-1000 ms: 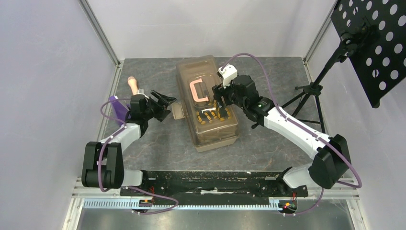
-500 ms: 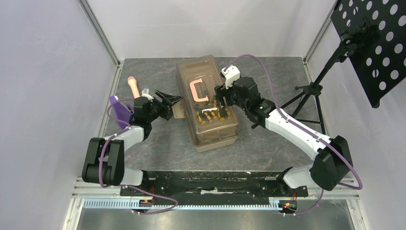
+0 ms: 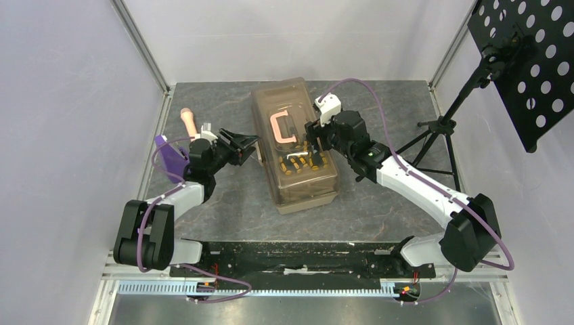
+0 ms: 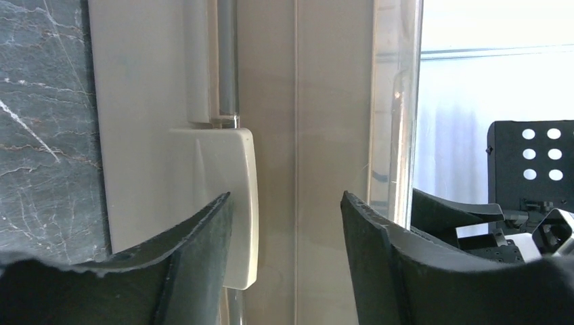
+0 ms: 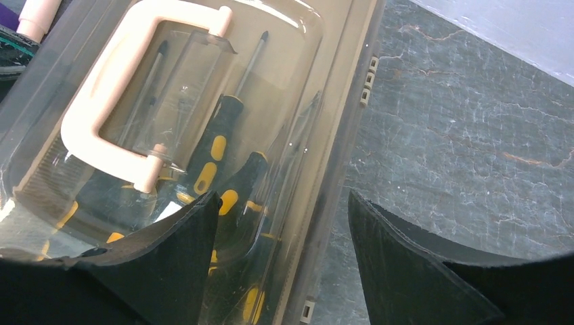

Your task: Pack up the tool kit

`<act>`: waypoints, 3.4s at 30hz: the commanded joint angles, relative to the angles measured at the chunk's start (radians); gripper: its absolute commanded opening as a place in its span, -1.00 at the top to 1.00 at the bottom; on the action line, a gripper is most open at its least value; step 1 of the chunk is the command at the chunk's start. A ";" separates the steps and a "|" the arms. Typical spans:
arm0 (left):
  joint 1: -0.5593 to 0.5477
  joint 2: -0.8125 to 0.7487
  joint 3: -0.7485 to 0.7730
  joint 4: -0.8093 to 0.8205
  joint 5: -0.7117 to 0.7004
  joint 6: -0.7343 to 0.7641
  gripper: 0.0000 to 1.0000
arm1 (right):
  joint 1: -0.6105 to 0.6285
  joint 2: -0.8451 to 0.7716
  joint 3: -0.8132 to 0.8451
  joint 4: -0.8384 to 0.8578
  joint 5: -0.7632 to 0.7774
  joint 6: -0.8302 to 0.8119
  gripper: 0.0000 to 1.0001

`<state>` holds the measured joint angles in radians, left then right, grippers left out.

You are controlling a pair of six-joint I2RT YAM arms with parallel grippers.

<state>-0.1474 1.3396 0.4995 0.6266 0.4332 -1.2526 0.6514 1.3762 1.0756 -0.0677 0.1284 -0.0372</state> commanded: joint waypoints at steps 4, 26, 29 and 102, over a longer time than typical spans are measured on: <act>-0.041 0.013 -0.021 0.058 0.036 -0.019 -0.01 | -0.003 -0.029 -0.019 0.006 0.002 0.002 -0.43; -0.182 -0.036 0.049 -0.047 -0.068 0.034 0.65 | -0.008 0.001 -0.041 0.013 -0.004 0.000 -0.42; -0.156 -0.038 0.026 -0.056 -0.087 0.039 0.53 | -0.023 0.000 -0.045 0.010 -0.004 0.000 -0.42; -0.190 0.523 -0.032 0.822 -0.072 -0.147 -0.52 | -0.072 -0.038 -0.060 0.041 -0.125 -0.012 -0.37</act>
<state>-0.3096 1.8462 0.4358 1.3960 0.3347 -1.3865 0.5709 1.3544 1.0336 -0.0025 0.0456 -0.0635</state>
